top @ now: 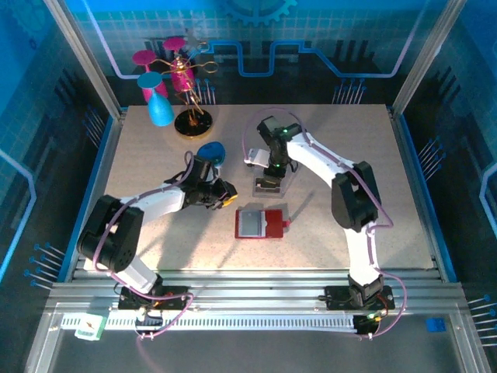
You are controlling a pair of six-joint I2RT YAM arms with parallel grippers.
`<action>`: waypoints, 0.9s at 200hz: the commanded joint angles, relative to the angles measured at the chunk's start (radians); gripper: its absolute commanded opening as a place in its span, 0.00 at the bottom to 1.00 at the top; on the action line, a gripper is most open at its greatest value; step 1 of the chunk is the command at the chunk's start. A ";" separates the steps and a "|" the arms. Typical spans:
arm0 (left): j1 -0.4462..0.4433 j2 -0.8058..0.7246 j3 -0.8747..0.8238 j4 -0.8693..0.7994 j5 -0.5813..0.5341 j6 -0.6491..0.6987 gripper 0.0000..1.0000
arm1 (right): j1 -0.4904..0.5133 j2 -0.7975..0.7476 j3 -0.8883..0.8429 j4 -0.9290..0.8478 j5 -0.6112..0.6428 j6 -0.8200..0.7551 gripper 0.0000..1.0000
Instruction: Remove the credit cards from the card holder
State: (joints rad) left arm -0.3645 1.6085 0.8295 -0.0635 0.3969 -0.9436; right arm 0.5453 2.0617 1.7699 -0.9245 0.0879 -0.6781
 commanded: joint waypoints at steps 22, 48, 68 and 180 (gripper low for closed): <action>-0.023 0.052 0.057 0.022 0.054 0.009 0.25 | 0.028 -0.222 -0.205 0.203 -0.156 0.397 0.33; -0.030 0.068 0.068 0.016 0.065 0.016 0.25 | 0.030 -0.290 -0.306 0.263 -0.218 0.668 0.31; -0.034 0.072 0.070 0.011 0.067 0.023 0.25 | 0.028 -0.330 -0.393 0.335 -0.327 0.886 0.28; -0.067 0.037 -0.025 0.038 0.055 -0.006 0.25 | 0.027 -0.416 -0.835 0.811 -0.672 1.563 0.26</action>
State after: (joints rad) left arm -0.4160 1.6691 0.8429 -0.0387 0.4427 -0.9421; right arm 0.5686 1.6680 0.9558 -0.2138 -0.5152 0.7864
